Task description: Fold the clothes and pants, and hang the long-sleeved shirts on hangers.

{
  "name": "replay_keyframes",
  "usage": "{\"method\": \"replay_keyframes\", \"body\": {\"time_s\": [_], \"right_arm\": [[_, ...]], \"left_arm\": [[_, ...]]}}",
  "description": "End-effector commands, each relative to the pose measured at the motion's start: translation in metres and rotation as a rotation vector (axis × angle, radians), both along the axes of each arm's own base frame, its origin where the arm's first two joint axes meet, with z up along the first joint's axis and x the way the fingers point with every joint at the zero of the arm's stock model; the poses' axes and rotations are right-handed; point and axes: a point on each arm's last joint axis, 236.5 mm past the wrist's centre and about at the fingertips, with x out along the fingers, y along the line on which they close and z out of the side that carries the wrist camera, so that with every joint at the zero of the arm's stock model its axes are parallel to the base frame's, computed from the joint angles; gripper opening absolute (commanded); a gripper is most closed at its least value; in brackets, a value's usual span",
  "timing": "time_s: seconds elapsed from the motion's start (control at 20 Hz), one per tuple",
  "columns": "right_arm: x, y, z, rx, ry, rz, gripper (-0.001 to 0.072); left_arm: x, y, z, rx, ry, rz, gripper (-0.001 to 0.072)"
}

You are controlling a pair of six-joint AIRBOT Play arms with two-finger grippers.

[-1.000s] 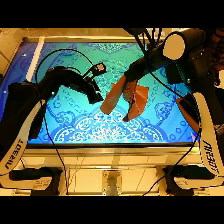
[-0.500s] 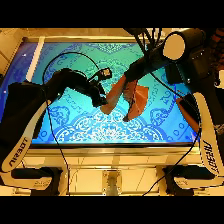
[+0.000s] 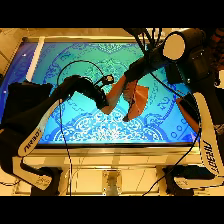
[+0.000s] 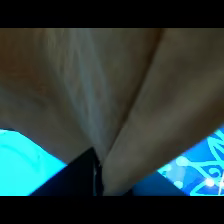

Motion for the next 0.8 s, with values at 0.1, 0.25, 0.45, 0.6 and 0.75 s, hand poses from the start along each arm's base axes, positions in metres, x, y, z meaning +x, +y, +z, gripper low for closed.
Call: {"method": "replay_keyframes", "body": {"time_s": [0.1, 0.25, 0.45, 0.6, 0.75], "right_arm": [[-0.009, -0.005, -0.005, -0.022, 0.039, 0.002, 0.0014], [-0.007, -0.005, 0.010, -0.007, 0.002, -0.001, 0.0013], [-0.020, 0.002, 0.043, 0.064, -0.042, 0.028, 0.0013], [-0.048, 0.006, 0.073, 0.142, -0.058, 0.075, 0.0013], [-0.094, 0.017, 0.115, 0.273, -0.080, 0.164, 0.0012]], "left_arm": [[0.022, 0.024, 0.004, 0.072, -0.057, 0.085, -0.0008], [0.052, 0.085, 0.079, 0.187, -0.268, 0.211, -0.0009], [0.033, 0.135, 0.228, 0.088, -0.548, 0.351, -0.0010], [-0.017, 0.163, 0.328, 0.029, -0.776, 0.405, -0.0009], [-0.075, 0.181, 0.395, -0.067, -0.903, 0.459, -0.0009]]}}
